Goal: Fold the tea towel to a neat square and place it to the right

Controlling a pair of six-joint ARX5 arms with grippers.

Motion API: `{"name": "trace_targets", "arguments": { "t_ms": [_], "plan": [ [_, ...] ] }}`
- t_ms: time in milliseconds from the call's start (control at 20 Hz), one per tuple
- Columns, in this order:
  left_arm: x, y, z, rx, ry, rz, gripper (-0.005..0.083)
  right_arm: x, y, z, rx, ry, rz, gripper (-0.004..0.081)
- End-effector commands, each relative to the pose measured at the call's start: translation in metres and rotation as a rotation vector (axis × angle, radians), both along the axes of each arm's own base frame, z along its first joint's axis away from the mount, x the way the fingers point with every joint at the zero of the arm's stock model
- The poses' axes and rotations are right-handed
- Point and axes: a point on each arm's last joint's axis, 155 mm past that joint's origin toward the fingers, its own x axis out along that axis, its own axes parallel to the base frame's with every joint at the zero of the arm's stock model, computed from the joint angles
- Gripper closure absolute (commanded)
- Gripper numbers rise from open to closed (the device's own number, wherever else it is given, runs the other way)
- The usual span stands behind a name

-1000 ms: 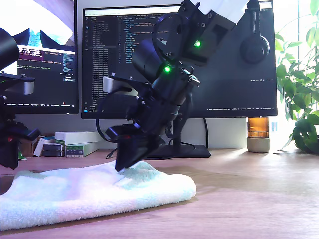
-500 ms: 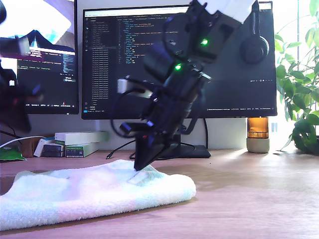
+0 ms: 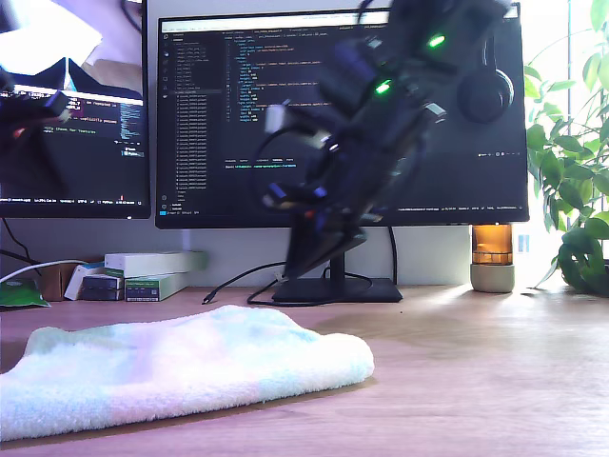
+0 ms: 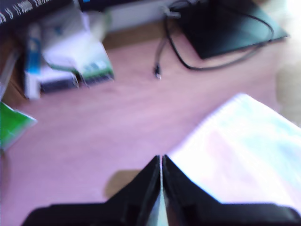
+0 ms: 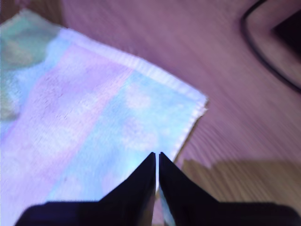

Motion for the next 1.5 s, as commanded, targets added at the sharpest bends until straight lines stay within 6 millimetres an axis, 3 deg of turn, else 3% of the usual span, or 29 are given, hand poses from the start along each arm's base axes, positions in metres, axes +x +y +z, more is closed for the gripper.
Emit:
{"name": "trace_targets", "arguments": {
  "t_ms": [0, 250, 600, 950, 1250, 1450],
  "plan": [
    [-0.011, -0.002, -0.011, -0.039, 0.001, 0.001, 0.0797, -0.013, -0.012, -0.006, 0.020, -0.017, -0.008, 0.0780],
    [-0.037, -0.015, -0.014, -0.145, -0.050, -0.065, 0.0797, -0.045, -0.028, 0.004, 0.122, -0.131, 0.004, 0.0780],
    [-0.075, -0.046, -0.017, -0.257, -0.070, -0.155, 0.0797, -0.108, -0.031, -0.002, 0.295, -0.084, 0.096, 0.0781],
    [-0.102, -0.087, -0.015, -0.283, -0.101, -0.289, 0.0797, -0.122, -0.033, 0.005, 0.346, -0.100, 0.109, 0.0781],
    [-0.096, -0.101, -0.029, -0.268, -0.081, -0.311, 0.0797, -0.133, -0.018, 0.011, 0.205, -0.358, 0.369, 0.0778],
    [-0.090, -0.115, -0.039, -0.277, -0.076, -0.349, 0.0797, -0.135, -0.012, 0.005, 0.026, -0.540, 0.507, 0.0638]
  ]
}}
